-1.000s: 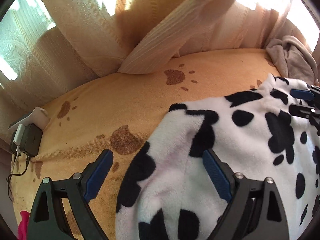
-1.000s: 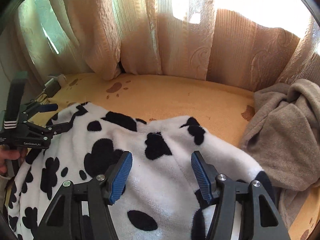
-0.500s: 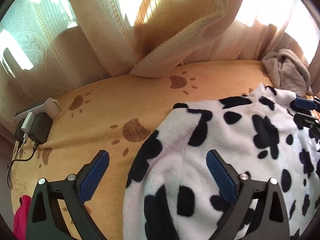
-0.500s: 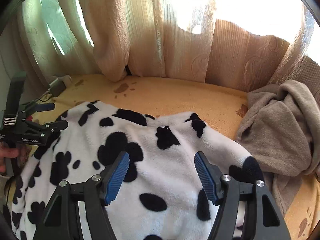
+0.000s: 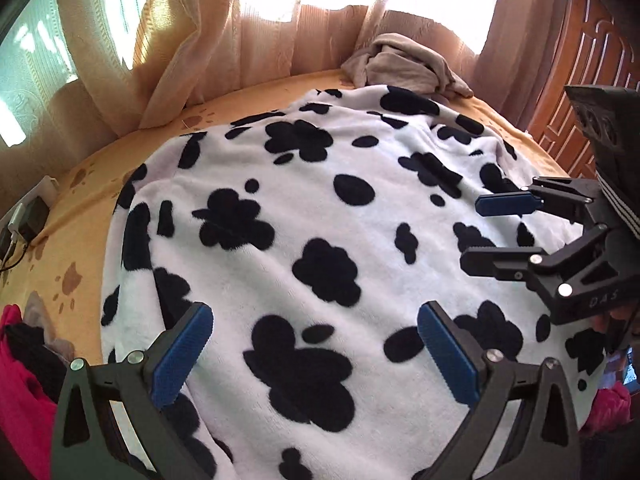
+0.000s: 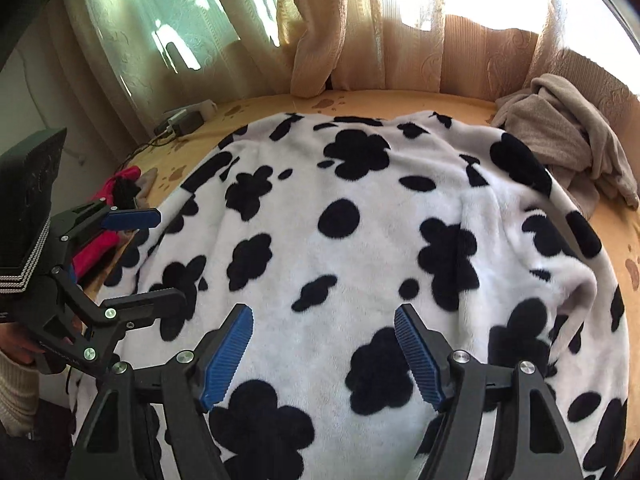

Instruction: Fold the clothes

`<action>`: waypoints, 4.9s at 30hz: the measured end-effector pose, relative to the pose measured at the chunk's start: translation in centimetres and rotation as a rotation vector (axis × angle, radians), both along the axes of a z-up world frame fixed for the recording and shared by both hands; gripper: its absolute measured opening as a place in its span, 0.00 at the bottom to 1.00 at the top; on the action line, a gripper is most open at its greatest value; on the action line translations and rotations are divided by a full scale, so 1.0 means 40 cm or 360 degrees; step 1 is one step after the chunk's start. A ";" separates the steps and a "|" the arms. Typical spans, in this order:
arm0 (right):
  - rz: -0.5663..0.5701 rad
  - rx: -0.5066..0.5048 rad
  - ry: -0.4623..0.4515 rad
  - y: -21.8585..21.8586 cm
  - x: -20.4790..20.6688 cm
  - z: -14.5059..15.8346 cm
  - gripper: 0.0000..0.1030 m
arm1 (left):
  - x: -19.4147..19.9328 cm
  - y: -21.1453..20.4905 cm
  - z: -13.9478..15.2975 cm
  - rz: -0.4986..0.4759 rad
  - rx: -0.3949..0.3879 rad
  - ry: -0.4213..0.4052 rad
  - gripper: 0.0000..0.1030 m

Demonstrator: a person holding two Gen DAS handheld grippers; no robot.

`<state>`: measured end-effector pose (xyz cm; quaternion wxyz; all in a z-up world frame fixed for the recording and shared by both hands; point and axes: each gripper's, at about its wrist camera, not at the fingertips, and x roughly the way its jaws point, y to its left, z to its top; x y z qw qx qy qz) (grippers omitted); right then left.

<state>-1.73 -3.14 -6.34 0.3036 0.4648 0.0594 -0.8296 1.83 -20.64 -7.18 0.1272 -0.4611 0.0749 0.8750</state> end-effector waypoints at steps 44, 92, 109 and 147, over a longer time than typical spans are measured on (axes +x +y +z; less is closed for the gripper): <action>-0.0076 0.0117 0.0255 0.051 0.153 -0.075 0.86 | 0.110 -0.002 -0.122 -0.0073 -0.0042 -0.0078 1.00; -0.1065 -0.0650 0.0619 0.996 0.231 0.246 0.12 | -0.004 0.426 -0.079 -0.0354 0.0160 -0.0250 1.00; -0.0595 -0.0809 0.0680 0.640 0.026 0.410 0.12 | 0.059 0.327 0.039 -0.0350 0.0202 -0.0024 1.00; -0.0079 -0.0191 0.0282 -0.069 -0.219 0.154 0.80 | -0.118 -0.178 0.080 0.0257 0.0388 0.0142 1.00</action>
